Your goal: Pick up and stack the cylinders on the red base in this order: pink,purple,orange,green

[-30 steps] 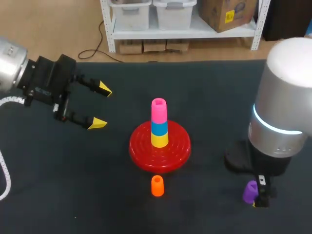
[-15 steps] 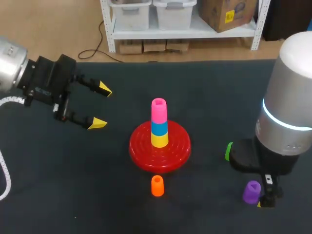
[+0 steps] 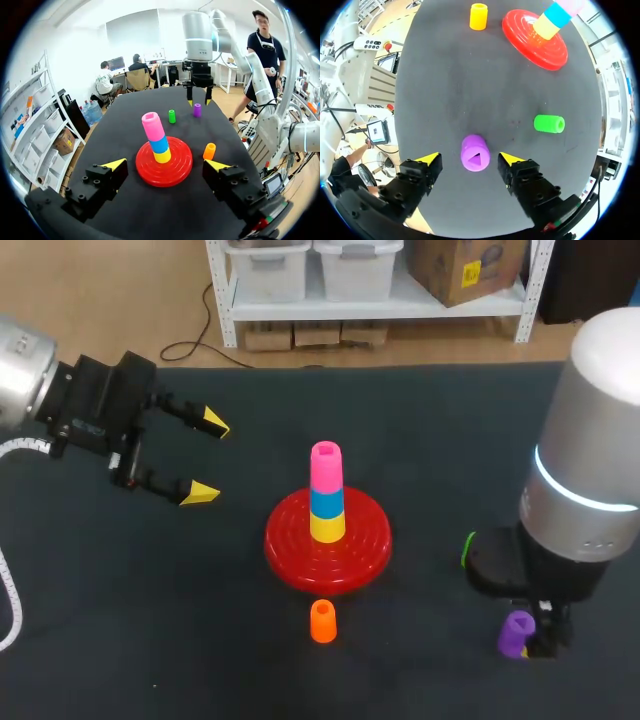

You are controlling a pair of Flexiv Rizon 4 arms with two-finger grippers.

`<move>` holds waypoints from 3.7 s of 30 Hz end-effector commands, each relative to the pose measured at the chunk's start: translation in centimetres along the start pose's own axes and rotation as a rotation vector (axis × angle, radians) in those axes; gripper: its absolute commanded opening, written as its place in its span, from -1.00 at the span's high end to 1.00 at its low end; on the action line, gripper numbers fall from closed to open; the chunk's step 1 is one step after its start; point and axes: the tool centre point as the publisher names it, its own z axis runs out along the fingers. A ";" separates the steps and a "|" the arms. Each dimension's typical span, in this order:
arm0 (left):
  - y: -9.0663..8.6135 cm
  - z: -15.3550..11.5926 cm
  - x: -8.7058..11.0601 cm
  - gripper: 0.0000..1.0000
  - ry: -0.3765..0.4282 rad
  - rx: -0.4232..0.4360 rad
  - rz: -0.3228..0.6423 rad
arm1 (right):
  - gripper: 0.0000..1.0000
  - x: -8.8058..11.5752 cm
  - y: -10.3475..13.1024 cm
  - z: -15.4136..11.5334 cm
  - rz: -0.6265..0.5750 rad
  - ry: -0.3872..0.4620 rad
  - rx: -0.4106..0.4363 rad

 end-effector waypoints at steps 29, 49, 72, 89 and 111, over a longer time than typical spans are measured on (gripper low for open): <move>0.0 0.0 0.2 -1.00 -0.005 -0.002 0.003 | 0.07 -0.5 -0.5 0.1 -0.006 0.000 0.008; 0.0 0.0 0.2 -1.00 -0.005 -0.002 0.003 | 1.00 -0.3 -0.7 0.1 0.000 0.003 -0.002; 0.0 0.0 0.2 -1.00 -0.005 -0.002 0.003 | 1.00 -8.0 -4.2 -9.8 -0.043 -0.027 0.100; 0.0 0.0 0.2 -1.00 -0.005 -0.002 0.003 | 1.00 -16.9 -9.1 -16.4 -0.001 -0.038 0.162; 0.0 0.0 0.2 -1.00 -0.005 -0.002 0.003 | 1.00 -23.5 -15.2 -17.5 0.074 -0.006 0.181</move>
